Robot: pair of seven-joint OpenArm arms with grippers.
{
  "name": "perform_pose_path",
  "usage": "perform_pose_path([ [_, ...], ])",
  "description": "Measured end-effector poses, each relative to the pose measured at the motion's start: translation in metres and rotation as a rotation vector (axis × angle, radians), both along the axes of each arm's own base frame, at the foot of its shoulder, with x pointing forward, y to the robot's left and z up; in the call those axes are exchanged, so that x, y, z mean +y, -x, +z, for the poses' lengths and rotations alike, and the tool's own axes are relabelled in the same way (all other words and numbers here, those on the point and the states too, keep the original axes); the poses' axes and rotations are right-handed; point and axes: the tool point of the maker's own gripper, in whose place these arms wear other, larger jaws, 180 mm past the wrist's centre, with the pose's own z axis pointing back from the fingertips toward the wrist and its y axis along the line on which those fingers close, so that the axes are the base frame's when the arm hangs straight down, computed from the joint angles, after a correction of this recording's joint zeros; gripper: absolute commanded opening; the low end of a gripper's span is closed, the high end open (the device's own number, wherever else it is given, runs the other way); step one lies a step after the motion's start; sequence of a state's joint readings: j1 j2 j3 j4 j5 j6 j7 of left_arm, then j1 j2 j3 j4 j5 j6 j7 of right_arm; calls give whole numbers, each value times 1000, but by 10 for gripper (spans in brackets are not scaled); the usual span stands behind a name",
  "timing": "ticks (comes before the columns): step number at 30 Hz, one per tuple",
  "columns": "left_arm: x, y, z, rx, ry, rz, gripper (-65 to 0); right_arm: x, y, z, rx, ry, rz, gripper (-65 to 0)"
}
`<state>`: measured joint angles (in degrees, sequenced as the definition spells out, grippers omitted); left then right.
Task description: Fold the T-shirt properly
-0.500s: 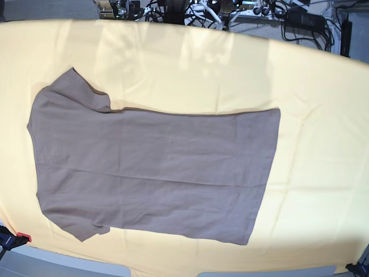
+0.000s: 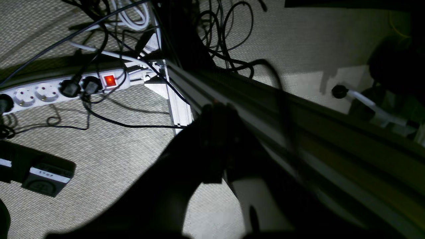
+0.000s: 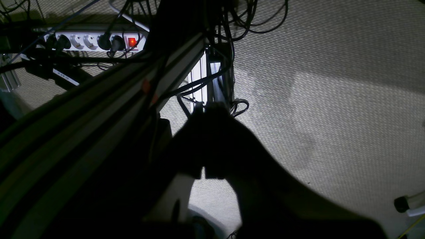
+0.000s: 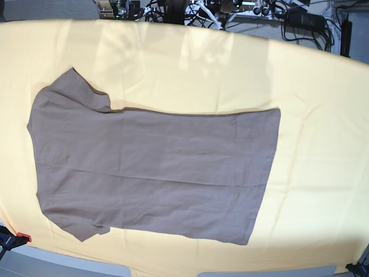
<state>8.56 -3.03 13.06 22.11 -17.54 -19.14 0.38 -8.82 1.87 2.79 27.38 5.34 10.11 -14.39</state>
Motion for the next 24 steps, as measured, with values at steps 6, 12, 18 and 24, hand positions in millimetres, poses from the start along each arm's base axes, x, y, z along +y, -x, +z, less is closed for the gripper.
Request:
perform_pose_path([
  [6,0,0,0,0,0,0,-650,0,0,0,-1,0,0,-650],
  [12,1,0,0,0,-4,1,-650,0,0,0,-1,0,0,-650],
  [18,1,0,0,-4,-7,-13,-650,0,0,0,-1,0,0,-650],
  [24,0,9,-1,5,-32,-147,-650,-4,1,1,10,19,52,-650],
])
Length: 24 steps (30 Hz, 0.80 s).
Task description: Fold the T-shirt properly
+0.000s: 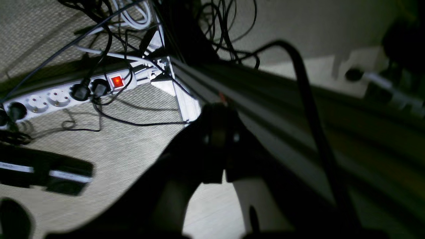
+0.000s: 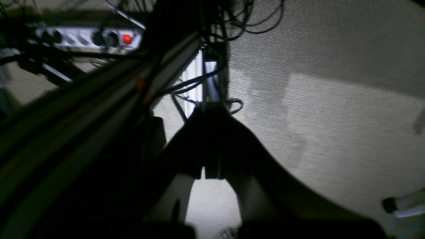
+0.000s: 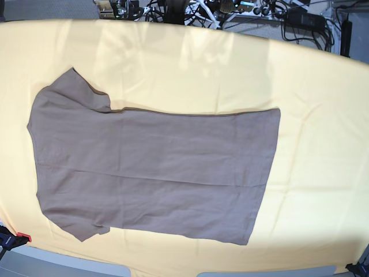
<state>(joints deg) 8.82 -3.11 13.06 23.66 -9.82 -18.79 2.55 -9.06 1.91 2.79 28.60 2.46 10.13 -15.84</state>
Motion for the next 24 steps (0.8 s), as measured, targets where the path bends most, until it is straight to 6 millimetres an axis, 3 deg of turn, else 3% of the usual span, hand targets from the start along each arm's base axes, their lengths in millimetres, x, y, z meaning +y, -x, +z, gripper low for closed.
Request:
perform_pose_path([
  [5,12,-5,4,-35,-127,-67,-650,3,7,14,48,-65,171,-650],
  [9,19,1,19,-84,-158,-91,-650,-19,22,26,32,-46,198,-650],
  [17,56,42,61,-121,-183,-171,-650,-21,83,69,29,-168,204,-650],
  [24,67,86,109,-98,-154,-278,-650,-31,130,122,32,-177,295,-650],
])
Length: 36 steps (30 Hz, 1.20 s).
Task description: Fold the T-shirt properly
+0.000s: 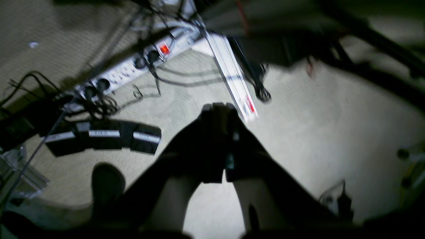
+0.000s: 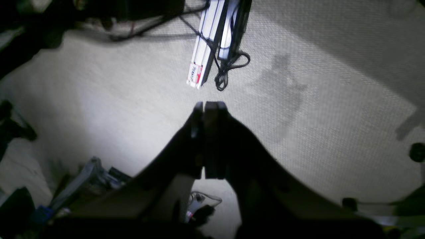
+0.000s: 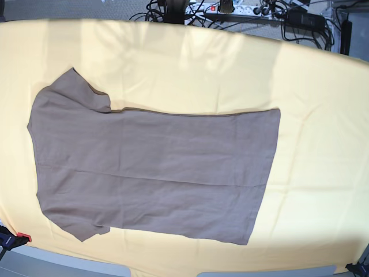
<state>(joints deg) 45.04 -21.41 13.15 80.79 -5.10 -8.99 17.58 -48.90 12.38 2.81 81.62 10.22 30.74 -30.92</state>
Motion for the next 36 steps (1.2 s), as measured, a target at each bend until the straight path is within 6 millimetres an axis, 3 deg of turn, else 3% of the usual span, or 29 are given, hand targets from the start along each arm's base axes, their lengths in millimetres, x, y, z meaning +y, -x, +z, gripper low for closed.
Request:
perform_pose_path([
  [4,7,8,33,-9,-1,-86,-650,4,17,36,6,-3,43,-650],
  [8,6,-4,70,-69,27,-118,-650,-3,8,72,-69,38,89,-650],
  [15,23,-53,136,-224,-30,-97,-650,6,-6,131,-148,49,119,-650],
  [21,28,-97,188,-393,-54,-95,-650,-21,-79,175,-381,151,108,-650],
  [25,25,-112,206,-448,-26,-134,-650,-46,-88,186,-394,201,62,-650],
  [29,44,-123,210,-476,-78,-120,-650,-72,-104,199,-468,248,38,-650],
  [32,53,-147,220,-559,-98,-137,-650,-81,-109,206,-487,252,44,-650],
  [36,62,-179,233,-665,-133,-170,-650,-84,-151,219,-631,231,38,-650],
])
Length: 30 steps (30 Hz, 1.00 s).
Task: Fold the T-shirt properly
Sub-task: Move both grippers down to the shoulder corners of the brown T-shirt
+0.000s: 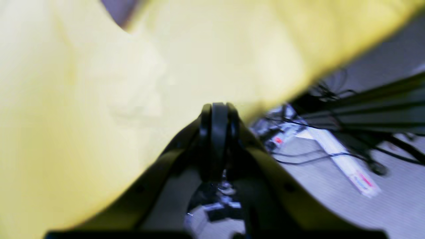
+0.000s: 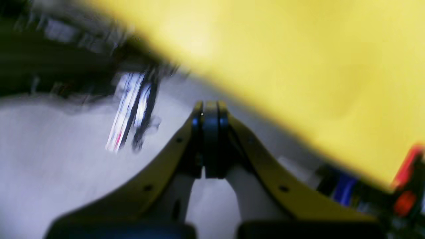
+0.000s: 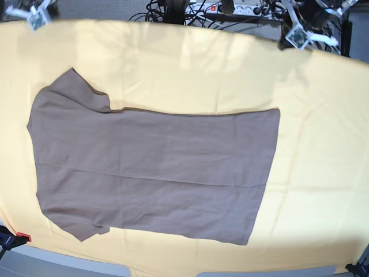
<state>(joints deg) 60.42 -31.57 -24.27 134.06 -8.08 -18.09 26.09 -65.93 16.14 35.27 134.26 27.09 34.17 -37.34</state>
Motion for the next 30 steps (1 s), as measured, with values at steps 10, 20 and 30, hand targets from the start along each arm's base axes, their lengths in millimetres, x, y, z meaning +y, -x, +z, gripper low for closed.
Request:
perform_pose_path([
  [10,-18,-70,43,-278,16,-314,-650,35,-89,30,-292,-28,261,-650],
  [20,13,-99,-25,-179,-212,-677,-305,29,-105,-9,-239,32,294,-230],
  [30,13,-150,-55,-197,-281,-714,-303,27,-102,-18,-221,14,276,-230],
])
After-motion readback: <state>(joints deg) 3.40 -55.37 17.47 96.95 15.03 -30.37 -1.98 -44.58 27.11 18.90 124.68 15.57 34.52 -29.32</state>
